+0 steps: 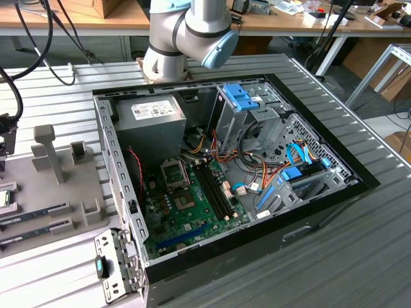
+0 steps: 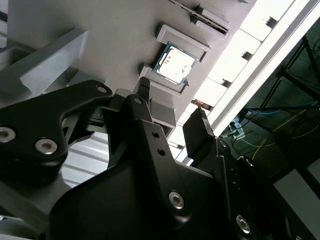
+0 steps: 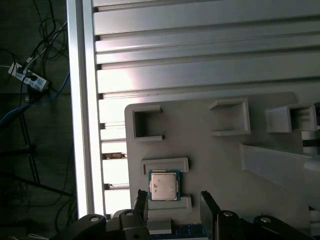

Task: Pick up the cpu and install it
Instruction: 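Pick up the cpu and move it towards the insertion slot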

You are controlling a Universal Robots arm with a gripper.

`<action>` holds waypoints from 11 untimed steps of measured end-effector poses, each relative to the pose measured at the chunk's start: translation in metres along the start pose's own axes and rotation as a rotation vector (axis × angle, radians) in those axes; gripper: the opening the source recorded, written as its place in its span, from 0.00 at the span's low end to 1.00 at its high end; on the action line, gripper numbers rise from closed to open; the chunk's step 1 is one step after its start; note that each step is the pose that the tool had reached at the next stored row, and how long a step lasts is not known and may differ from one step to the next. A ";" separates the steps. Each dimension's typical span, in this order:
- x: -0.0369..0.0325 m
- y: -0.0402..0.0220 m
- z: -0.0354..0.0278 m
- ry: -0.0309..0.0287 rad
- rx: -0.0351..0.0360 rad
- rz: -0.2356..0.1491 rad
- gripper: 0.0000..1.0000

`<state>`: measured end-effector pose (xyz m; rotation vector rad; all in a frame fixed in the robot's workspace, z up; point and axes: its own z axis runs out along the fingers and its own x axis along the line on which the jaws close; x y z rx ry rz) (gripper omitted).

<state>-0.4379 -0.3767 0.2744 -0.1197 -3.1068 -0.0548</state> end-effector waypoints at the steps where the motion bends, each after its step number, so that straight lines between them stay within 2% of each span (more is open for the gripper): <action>1: 0.0000 0.0000 0.0004 -0.0001 0.0000 0.000 0.54; 11: -0.0001 -0.0001 0.0041 -0.0001 0.0000 0.000 0.54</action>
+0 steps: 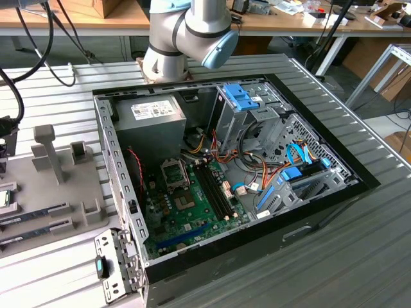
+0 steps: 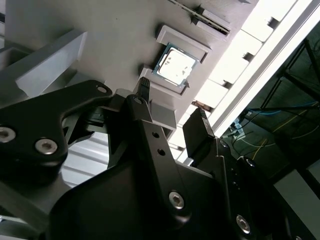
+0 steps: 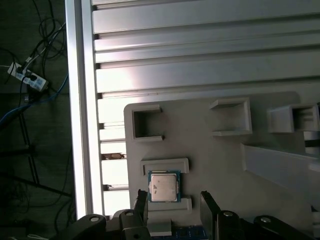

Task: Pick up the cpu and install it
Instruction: 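Pick up the cpu and move it towards the insertion slot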

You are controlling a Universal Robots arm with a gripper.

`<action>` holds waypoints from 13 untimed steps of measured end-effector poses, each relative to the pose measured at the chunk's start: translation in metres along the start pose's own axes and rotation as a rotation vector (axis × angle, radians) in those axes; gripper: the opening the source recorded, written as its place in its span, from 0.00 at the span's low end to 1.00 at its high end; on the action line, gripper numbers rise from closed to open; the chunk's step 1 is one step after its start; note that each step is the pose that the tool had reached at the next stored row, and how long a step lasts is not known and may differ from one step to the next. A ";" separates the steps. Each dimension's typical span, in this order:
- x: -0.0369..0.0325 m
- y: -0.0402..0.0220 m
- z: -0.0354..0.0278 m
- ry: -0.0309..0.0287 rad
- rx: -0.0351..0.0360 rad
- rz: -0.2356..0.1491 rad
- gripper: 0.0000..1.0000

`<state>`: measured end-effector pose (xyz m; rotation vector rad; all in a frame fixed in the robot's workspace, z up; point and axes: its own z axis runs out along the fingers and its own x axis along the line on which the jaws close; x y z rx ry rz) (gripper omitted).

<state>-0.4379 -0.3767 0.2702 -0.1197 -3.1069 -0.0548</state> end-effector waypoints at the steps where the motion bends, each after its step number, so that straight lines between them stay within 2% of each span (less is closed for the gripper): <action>1: 0.0000 0.0000 0.0006 0.0000 0.0000 0.000 0.54; 13: -0.0001 -0.0001 0.0037 0.0000 0.0000 0.000 0.54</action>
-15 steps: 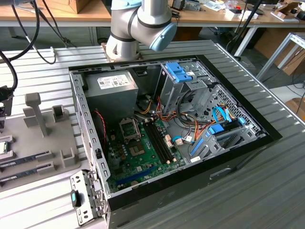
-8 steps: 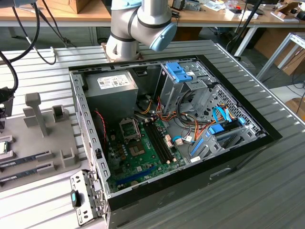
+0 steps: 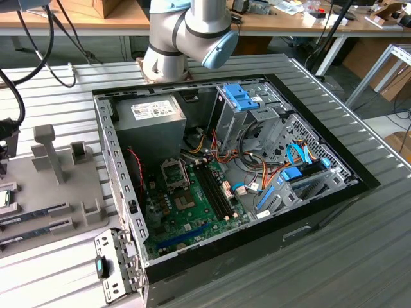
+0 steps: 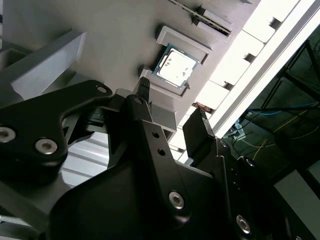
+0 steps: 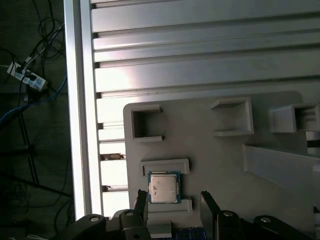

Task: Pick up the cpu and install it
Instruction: 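Pick up the cpu and move it towards the insertion slot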

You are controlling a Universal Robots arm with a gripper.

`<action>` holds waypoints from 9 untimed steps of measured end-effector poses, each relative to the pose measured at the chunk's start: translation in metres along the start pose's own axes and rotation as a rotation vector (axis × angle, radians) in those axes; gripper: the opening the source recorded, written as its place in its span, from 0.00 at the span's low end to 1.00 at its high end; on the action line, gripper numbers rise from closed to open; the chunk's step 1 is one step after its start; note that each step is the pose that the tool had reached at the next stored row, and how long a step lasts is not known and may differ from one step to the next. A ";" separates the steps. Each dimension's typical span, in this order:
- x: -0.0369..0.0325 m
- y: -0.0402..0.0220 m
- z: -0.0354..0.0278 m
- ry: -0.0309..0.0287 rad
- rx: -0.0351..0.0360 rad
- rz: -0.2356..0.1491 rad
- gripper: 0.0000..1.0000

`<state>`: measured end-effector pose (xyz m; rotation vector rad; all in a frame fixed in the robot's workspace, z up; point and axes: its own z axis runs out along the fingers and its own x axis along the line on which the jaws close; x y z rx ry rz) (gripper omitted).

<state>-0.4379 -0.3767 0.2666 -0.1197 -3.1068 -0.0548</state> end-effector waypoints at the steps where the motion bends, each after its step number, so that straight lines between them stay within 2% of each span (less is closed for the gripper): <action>1: 0.0000 0.0000 0.0003 0.0000 0.0000 0.000 0.54; 9: -0.0001 -0.0001 0.0021 0.0000 0.0000 0.000 0.54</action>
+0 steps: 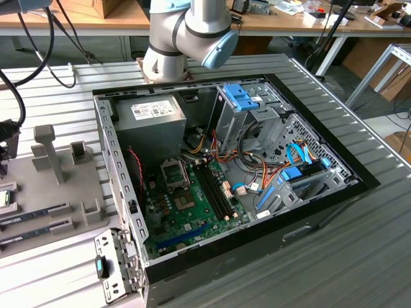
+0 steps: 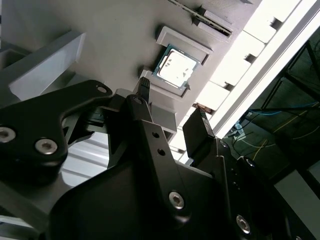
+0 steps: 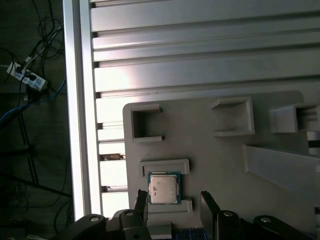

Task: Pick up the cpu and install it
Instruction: 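Pick up the cpu and move it towards the insertion slot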

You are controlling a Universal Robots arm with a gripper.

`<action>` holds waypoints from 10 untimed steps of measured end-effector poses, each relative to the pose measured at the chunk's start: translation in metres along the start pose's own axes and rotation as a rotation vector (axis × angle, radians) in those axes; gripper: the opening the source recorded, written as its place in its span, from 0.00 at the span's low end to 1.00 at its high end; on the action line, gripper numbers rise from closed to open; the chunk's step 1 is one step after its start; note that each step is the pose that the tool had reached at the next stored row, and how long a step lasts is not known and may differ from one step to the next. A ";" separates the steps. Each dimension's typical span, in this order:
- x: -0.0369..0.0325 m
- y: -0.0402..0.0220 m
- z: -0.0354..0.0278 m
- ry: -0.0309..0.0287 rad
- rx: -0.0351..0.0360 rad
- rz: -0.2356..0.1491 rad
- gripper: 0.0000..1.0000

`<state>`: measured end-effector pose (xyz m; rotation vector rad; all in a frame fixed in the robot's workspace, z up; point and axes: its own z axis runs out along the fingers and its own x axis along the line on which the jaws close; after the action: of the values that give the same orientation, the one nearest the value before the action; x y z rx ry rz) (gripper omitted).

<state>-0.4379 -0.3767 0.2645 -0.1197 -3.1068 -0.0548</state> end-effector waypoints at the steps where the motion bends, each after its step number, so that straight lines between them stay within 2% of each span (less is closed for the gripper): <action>1: 0.0000 0.0000 0.0004 -0.0001 0.0000 0.000 0.54; 10: -0.0001 -0.0001 0.0021 0.0000 0.0000 0.000 0.54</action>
<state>-0.4379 -0.3767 0.2624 -0.1197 -3.1068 -0.0548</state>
